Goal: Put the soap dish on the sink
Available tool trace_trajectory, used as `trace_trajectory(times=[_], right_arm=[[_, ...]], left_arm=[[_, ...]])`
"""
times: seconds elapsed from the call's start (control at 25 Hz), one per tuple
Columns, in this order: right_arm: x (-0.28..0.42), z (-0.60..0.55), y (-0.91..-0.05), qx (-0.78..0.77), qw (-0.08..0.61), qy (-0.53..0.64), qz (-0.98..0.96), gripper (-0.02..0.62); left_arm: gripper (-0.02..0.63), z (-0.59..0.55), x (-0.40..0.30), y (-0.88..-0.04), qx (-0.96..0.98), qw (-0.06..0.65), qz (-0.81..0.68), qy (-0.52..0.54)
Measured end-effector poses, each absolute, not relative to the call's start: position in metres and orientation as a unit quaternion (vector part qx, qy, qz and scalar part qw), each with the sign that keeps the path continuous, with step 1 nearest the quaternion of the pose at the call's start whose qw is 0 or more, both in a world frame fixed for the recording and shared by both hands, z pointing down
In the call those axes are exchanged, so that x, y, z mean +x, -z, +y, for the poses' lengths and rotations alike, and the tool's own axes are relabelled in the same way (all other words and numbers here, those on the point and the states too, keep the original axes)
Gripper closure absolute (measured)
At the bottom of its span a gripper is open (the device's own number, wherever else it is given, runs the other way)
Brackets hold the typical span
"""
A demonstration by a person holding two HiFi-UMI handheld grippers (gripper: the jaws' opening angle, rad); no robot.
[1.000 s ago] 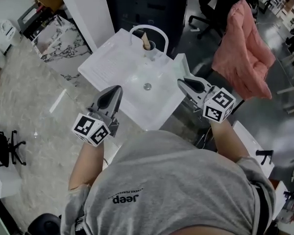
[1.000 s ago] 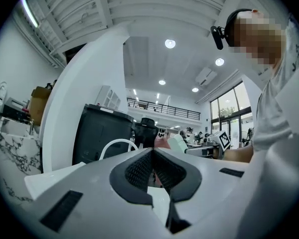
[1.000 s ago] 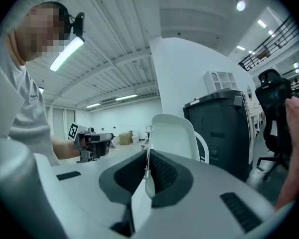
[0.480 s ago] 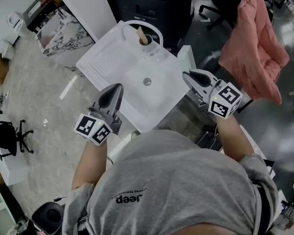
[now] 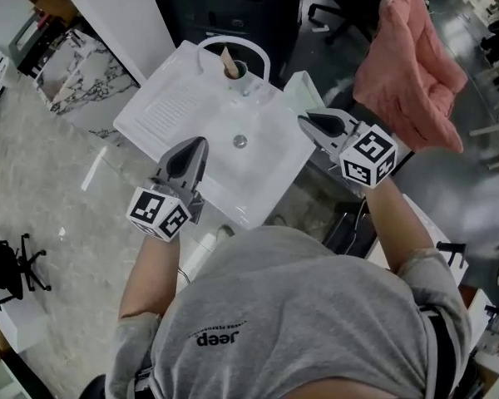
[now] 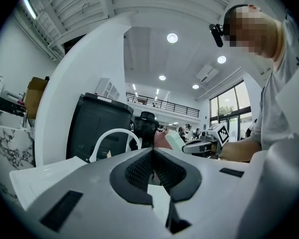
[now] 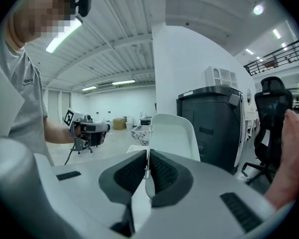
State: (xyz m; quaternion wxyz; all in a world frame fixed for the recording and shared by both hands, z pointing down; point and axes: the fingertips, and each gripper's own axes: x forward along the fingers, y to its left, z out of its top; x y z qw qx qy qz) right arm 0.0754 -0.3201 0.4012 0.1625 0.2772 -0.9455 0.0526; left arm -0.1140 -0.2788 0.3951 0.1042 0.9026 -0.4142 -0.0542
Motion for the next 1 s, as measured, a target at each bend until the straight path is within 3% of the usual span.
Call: trace_trajectory(times=[0.36, 1.0], right_arm=[[0.072, -0.362, -0.451, 0.284, 0.247, -0.045, -0.925, 0.520], [0.091, -0.419, -0.631, 0.283, 0.374, -0.103, -0.877, 0.520]], left_arm=[[0.592, -0.308, -0.112, -0.418, 0.906, 0.109, -0.405, 0.055], [0.592, -0.353, -0.071, -0.511, 0.912, 0.155, -0.379, 0.041]])
